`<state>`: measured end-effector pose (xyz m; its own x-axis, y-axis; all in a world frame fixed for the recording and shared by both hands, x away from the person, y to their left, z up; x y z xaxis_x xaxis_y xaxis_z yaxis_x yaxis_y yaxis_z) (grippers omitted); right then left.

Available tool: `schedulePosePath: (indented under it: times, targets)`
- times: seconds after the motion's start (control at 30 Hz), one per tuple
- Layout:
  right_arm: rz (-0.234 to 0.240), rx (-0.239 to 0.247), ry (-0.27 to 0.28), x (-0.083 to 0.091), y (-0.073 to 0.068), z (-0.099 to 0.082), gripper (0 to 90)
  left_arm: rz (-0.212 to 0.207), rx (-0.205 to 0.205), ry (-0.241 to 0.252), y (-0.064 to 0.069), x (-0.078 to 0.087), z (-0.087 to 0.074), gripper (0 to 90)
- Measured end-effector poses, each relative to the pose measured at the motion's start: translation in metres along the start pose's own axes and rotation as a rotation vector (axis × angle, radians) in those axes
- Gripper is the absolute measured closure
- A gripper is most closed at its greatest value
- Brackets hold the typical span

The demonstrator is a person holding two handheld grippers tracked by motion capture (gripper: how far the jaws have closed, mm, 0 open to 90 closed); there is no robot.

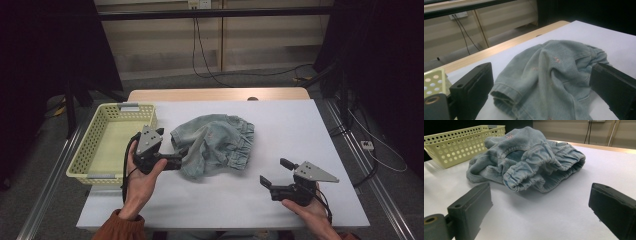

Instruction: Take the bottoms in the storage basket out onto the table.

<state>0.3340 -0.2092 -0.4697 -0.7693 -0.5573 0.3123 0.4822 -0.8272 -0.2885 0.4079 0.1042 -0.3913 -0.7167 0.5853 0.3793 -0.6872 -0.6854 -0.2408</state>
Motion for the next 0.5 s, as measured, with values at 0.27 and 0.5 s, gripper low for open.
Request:
schedulePosePath:
  times: [0.27, 0.5]
  targets:
    - [-0.001, -0.002, 0.0, -0.001, 0.0, 0.0, 4.6, 0.028, 0.003, -0.022, -0.009, 0.008, -0.009, 5.8]
    - [-0.002, -0.002, 0.0, 0.0, 0.0, 0.0, 4.6, 0.033, 0.032, -0.056, -0.008, 0.016, -0.019, 6.1]
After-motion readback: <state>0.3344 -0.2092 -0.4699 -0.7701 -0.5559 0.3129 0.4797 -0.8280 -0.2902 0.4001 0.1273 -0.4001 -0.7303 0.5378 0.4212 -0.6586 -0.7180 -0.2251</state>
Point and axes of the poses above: each handheld gripper's, and its own axes: x roughly backward along the jaws, z roughly out of its top, y roughly to its right, the point moved 8 cm from there along -x, roughly forward along the jaws, and after that the axes turned 11 degrees about -x, right-handed, at the moved point
